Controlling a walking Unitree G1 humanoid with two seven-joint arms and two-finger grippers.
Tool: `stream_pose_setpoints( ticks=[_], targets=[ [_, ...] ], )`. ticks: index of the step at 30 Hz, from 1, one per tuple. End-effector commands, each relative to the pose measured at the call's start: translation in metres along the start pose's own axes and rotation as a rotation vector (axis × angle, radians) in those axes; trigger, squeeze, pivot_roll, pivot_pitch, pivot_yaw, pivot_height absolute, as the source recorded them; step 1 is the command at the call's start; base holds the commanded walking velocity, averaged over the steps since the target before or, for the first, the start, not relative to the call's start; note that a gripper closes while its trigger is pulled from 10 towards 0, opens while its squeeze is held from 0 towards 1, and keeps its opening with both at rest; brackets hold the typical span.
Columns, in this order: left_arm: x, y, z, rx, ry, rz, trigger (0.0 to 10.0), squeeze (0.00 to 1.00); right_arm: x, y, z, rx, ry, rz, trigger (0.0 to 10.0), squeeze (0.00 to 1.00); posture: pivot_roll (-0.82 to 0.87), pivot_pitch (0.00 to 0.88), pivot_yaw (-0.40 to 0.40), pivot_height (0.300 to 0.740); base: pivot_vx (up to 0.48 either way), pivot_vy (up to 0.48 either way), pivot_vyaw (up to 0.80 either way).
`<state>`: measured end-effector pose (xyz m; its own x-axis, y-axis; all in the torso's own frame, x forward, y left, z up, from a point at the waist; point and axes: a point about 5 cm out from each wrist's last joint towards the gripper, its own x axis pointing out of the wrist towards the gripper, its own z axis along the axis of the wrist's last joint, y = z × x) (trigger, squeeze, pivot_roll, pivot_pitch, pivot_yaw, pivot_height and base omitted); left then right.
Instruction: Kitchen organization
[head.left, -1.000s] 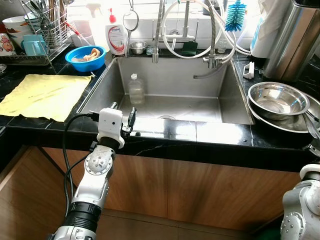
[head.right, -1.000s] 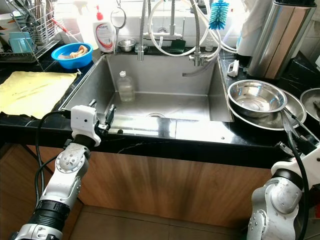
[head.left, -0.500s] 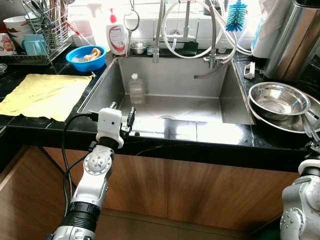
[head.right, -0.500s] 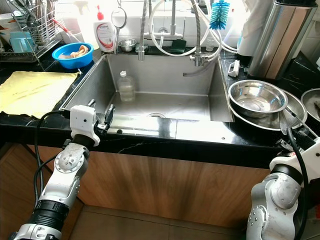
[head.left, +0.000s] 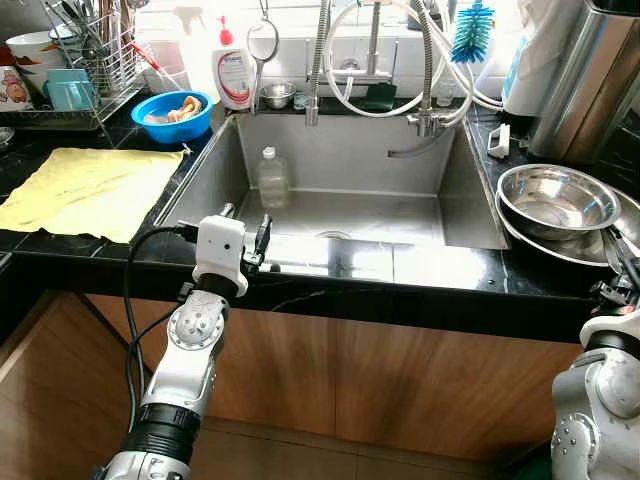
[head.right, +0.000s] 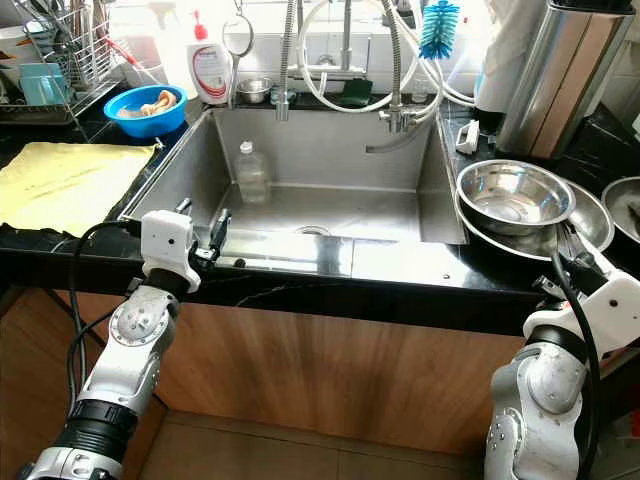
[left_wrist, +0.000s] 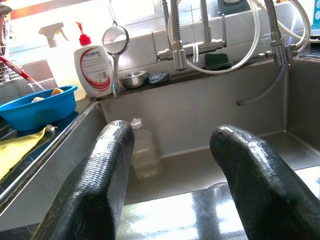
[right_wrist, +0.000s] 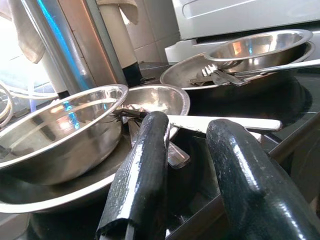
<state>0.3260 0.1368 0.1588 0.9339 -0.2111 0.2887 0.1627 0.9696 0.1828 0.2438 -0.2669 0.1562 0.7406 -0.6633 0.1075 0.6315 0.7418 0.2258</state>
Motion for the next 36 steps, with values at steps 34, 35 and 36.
stream_pose_setpoints(
  ticks=[34, 35, 36],
  targets=[
    [0.006, 0.005, 0.001, 0.014, -0.019, 0.016, 10.0, 0.0, -0.01, 0.017, 0.036, -0.216, -0.212, 0.214, 10.0, 0.0, -0.11, 0.0, 0.07, 0.72, 0.0, 0.0, 0.0],
    [0.005, 0.006, 0.001, 0.015, -0.02, 0.018, 10.0, 0.0, -0.01, 0.019, 0.039, -0.227, -0.222, 0.227, 10.0, 0.0, -0.11, 0.0, 0.07, 0.72, 0.0, 0.0, 0.0],
    [0.003, 0.007, 0.0, 0.019, -0.017, 0.019, 10.0, 0.0, -0.01, 0.026, 0.048, -0.219, -0.256, 0.262, 10.0, 0.0, -0.11, 0.0, 0.069, 0.72, 0.0, 0.0, 0.0]
  ],
)
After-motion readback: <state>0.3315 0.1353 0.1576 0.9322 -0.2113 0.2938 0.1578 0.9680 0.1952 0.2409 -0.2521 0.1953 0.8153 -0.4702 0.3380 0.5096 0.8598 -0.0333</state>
